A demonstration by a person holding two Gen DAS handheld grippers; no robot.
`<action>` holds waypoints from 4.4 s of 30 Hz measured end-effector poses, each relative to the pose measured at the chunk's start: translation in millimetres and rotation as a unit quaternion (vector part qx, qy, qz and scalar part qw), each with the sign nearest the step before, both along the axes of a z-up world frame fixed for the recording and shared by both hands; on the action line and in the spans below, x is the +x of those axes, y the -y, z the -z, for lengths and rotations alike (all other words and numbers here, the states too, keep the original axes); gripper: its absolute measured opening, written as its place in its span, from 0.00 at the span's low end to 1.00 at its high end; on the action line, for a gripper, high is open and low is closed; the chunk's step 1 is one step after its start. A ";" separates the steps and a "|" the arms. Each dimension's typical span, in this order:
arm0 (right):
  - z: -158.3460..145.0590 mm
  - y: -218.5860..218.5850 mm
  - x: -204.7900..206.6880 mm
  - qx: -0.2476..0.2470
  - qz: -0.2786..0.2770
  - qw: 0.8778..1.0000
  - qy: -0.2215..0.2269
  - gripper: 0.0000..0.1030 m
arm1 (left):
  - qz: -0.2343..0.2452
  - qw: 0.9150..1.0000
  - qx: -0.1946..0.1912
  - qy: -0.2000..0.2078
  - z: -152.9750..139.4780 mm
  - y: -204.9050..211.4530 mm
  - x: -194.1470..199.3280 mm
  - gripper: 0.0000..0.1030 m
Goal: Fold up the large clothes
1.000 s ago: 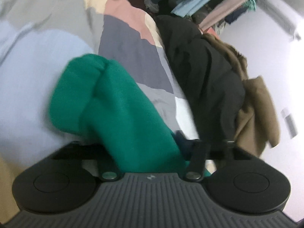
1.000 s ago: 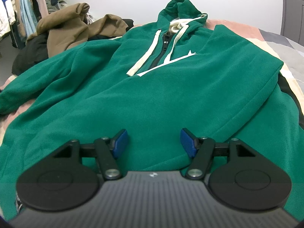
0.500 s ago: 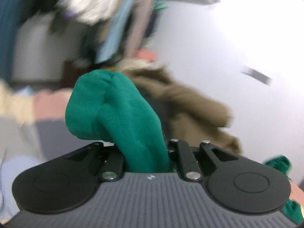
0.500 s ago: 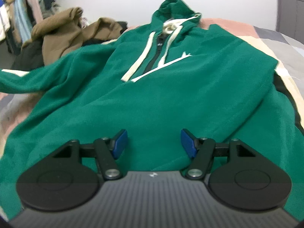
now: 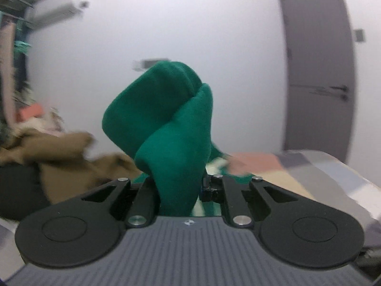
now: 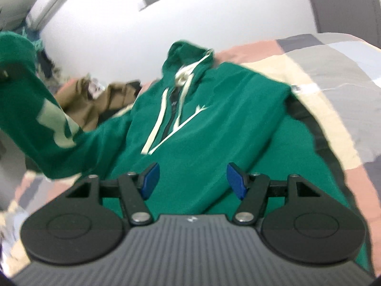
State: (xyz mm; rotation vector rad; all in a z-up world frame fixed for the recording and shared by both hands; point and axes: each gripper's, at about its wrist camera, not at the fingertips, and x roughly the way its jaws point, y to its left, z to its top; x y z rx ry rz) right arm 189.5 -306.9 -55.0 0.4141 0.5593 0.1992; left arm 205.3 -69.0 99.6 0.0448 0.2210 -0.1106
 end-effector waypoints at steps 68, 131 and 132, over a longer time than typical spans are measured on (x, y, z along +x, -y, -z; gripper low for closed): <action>7.8 -76.0 2.0 -0.136 -0.090 0.987 -0.004 0.73 | -0.055 0.907 -0.400 -0.118 167.4 -210.8 26.6 0.09; 35.5 -100.7 16.4 -0.106 -0.132 0.985 -0.038 0.48 | -0.008 0.967 -0.120 -0.226 186.6 -65.9 3.8 0.55; 31.2 -97.1 15.0 -0.098 -0.127 0.986 -0.033 0.48 | -0.012 0.967 -0.124 -0.223 182.7 -67.7 1.9 0.58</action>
